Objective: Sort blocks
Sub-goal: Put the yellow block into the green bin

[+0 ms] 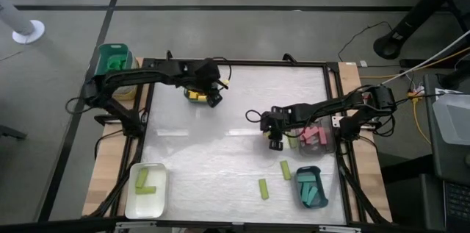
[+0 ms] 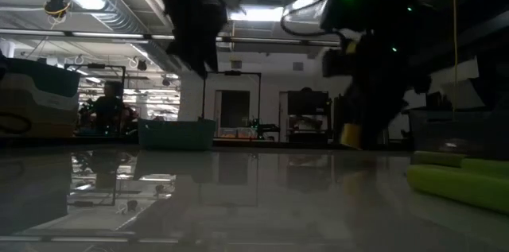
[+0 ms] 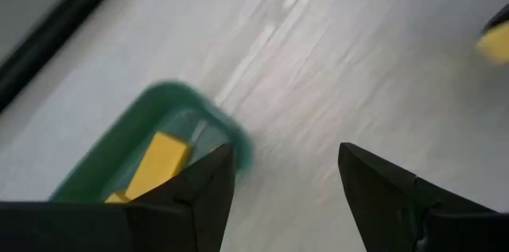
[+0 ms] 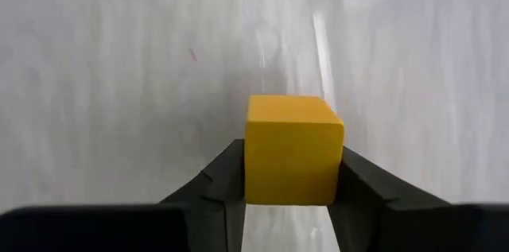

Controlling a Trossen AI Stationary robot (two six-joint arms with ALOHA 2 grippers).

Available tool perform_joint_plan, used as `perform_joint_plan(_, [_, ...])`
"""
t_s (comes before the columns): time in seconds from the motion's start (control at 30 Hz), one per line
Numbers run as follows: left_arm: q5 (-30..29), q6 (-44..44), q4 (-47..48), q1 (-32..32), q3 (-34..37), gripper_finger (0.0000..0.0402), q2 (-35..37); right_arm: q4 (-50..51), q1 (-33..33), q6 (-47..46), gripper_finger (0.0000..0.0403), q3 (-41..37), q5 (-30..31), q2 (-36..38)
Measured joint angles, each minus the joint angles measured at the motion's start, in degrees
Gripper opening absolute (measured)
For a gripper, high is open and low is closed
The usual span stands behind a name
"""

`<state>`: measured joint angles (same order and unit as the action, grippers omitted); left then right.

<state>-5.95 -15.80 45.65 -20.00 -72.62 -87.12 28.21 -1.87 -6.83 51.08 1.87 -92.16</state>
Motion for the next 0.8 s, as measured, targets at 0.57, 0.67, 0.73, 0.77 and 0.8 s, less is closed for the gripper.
perform_joint_plan(0.57, [-2.2,-9.4,-17.5,12.7,13.7,0.0210,23.7,-28.8,0.0,26.1,0.0138,5.7,0.0,0.0])
perform_joint_plan(0.67, [-2.1,-12.6,-27.4,15.1,22.0,0.0210,27.6,-32.6,0.0,32.4,0.0138,5.8,0.1,0.0])
perform_joint_plan(0.73, [-2.2,-14.1,-35.0,16.3,27.3,0.0210,29.3,-34.4,0.0,35.3,0.0139,5.8,0.0,0.0])
perform_joint_plan(0.77, [-2.1,-14.5,-39.2,17.0,30.0,0.0210,29.9,-35.1,0.0,36.1,0.0139,5.8,0.1,0.0])
perform_joint_plan(0.8, [-2.2,-14.8,-43.4,17.6,32.3,0.0210,30.3,-35.9,0.0,37.1,0.0139,5.8,0.1,0.0])
